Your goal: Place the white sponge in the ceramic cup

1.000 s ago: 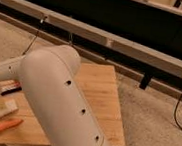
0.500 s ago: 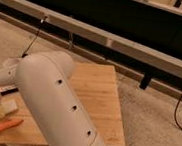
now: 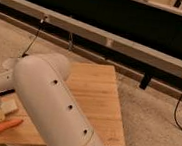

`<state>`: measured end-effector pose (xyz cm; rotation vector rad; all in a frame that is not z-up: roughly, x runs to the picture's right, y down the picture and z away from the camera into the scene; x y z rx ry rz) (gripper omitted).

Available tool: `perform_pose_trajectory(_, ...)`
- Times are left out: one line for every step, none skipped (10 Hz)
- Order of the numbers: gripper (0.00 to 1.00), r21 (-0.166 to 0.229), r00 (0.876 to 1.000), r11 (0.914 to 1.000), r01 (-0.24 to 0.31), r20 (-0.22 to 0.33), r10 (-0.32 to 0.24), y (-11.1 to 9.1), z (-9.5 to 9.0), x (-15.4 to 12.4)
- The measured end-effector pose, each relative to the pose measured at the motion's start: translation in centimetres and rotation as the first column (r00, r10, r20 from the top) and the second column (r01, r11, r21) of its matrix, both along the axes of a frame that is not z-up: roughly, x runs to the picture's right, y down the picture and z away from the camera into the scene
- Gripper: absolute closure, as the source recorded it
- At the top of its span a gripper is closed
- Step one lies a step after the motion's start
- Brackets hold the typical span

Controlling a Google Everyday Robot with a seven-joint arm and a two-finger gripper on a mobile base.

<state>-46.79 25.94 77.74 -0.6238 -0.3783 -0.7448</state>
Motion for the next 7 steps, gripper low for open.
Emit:
perform_pose_trajectory(0.35, 0.014, 1.0, 0.9999, 0.007, 0.007, -0.007, -0.11, 0.08, -0.17)
perform_pose_trajectory(0.35, 0.028, 1.0, 0.9995, 0.013, 0.009, -0.013, -0.28, 0.21, -0.26)
perform_pose_trajectory(0.35, 0.034, 1.0, 0.9993, 0.013, 0.009, -0.013, -0.43, 0.25, -0.37)
perform_pose_trajectory(0.35, 0.037, 1.0, 0.9993, 0.01, 0.007, -0.011, -0.53, 0.34, -0.47)
perform_pose_trajectory(0.35, 0.037, 1.0, 0.9993, 0.008, 0.001, -0.008, -0.6, 0.48, -0.45)
perform_pose_trajectory(0.35, 0.036, 1.0, 0.9993, 0.004, -0.005, -0.004, -0.65, 0.73, -0.38)
perform_pose_trajectory(0.37, 0.028, 1.0, 0.9996, -0.009, -0.012, 0.009, -0.76, 0.98, -0.39)
